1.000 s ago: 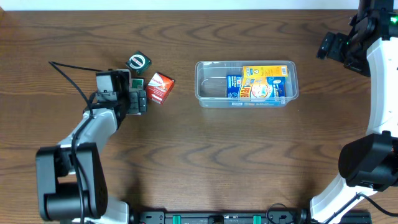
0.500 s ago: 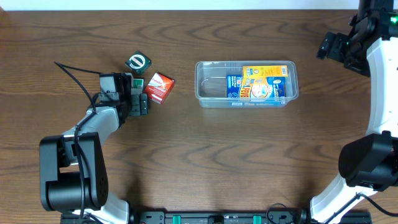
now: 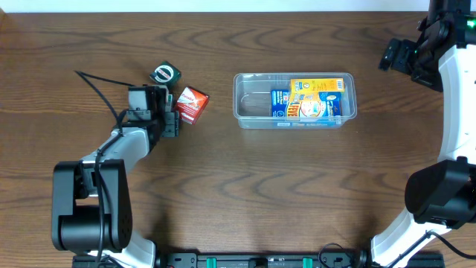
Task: Pack container
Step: 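Grasp the white-green Panadol box with the left gripper and lift, then carry the Panadol box right over the clear container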
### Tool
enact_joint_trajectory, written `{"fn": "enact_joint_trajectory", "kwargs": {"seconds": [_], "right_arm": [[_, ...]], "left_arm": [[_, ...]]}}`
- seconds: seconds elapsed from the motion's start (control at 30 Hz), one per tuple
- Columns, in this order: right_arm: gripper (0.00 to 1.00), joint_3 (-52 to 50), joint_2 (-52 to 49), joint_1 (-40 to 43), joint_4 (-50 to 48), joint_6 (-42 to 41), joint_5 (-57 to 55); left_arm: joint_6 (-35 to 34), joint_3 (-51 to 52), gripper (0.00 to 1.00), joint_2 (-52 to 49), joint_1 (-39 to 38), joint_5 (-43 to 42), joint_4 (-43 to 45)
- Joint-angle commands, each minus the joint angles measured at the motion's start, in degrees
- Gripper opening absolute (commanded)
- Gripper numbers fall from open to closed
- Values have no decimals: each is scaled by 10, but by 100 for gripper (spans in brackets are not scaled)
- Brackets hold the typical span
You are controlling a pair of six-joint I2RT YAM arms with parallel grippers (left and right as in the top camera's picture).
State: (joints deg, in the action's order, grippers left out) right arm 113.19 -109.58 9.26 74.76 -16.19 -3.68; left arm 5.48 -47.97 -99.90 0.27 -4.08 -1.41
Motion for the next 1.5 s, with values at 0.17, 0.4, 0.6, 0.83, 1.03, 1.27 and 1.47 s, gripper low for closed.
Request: {"fn": "enact_joint_trajectory", "kwargs": {"seconds": [0.17, 0.4, 0.6, 0.83, 1.03, 1.27, 1.47], "right_arm": [[99, 3, 16, 2, 0, -9, -6], [99, 3, 16, 1, 0, -9, -6], [99, 3, 16, 1, 0, -9, -6], [99, 3, 16, 1, 0, -9, -6], [99, 3, 16, 1, 0, -9, -6], [99, 4, 16, 1, 0, -9, -6], [99, 4, 16, 1, 0, -9, -6]], "left_arm": [[-2, -10, 57, -1, -10, 0, 4], [-2, -10, 51, -1, -10, 0, 4], [-2, -10, 51, 17, -10, 1, 4], [-2, -10, 51, 105, -10, 0, -2], [-4, -10, 51, 204, -10, -25, -46], [-3, -10, 51, 259, -35, -97, -69], [23, -10, 51, 258, -105, -109, -64]]}}
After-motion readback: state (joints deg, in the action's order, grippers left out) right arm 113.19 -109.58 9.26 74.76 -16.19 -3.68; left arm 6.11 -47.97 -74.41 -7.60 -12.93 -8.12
